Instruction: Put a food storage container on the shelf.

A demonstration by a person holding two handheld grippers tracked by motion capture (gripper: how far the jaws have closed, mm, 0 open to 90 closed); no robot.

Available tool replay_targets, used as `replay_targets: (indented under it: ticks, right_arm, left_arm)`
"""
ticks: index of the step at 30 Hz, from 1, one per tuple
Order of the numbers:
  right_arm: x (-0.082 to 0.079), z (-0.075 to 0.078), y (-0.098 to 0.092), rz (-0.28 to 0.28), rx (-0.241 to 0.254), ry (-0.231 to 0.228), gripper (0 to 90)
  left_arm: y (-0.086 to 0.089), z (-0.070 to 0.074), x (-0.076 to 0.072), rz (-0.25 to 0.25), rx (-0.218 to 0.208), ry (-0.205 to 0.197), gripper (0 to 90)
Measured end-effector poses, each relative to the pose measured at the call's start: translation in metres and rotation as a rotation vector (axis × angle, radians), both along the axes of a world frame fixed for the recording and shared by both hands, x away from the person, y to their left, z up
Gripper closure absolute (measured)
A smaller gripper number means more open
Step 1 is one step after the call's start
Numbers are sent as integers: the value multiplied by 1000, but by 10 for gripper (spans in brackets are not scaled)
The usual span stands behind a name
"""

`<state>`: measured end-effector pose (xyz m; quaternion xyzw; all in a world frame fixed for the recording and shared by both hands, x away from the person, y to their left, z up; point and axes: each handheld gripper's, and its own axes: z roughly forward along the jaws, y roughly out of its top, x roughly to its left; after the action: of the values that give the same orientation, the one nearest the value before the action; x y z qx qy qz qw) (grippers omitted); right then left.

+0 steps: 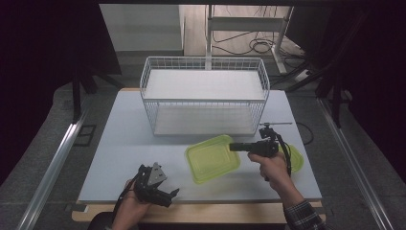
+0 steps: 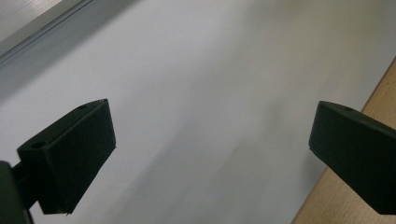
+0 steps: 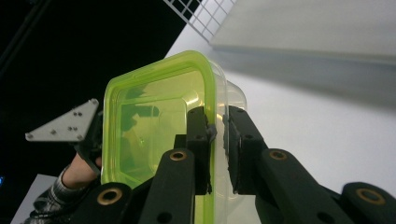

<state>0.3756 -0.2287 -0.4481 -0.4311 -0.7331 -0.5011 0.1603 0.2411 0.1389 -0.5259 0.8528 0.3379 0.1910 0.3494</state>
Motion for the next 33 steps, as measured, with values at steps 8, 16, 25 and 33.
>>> replay_targets:
  ticks: [8, 16, 25, 33]
  right_arm:
    - [9, 17, -1, -27, 43, -9, 795]
    - [16, 44, 1, -52, 63, -46, 795]
    - [27, 71, 1, -85, 78, -72, 796]
    - [39, 93, 4, -104, 84, -90, 796]
  left_arm:
    - [0, 1, -1, 0, -7, -12, 3]
    - [-2, 2, -2, -14, -17, -21, 3]
    - [-4, 2, -3, -24, -12, -28, 2]
    - [-3, 2, -3, -24, -12, -30, 2]
